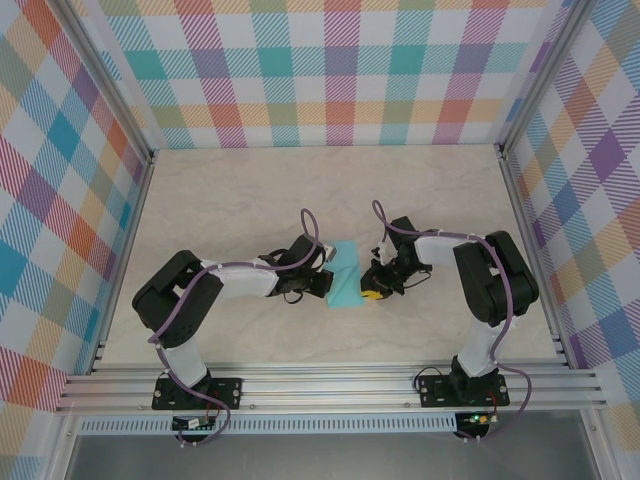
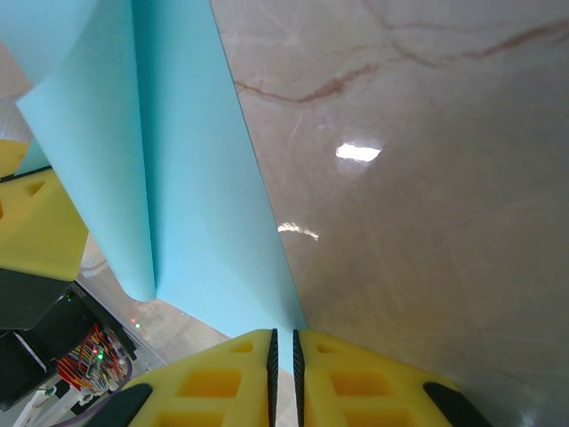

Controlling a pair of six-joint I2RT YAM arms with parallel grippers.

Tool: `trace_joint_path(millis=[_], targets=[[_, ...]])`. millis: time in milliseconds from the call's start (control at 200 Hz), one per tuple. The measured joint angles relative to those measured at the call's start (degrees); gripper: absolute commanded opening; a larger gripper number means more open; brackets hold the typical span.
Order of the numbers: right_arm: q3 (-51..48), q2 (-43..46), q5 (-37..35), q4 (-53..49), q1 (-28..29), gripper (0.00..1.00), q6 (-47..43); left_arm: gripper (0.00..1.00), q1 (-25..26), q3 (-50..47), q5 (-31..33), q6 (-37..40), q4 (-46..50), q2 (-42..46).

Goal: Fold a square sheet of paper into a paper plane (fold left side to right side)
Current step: Fold the triangle a second time at the center of the table.

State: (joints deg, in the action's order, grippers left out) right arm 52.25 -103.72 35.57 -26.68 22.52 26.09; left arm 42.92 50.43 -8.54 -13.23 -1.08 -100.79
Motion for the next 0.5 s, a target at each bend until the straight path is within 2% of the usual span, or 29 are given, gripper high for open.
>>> trace_joint_path(millis=[500], targets=[[0.0,0.9,0.0,0.8,0.3,0.12,0.1,0.01,-0.1,0.1,-0.4,0.0,-1.0,-0.7]])
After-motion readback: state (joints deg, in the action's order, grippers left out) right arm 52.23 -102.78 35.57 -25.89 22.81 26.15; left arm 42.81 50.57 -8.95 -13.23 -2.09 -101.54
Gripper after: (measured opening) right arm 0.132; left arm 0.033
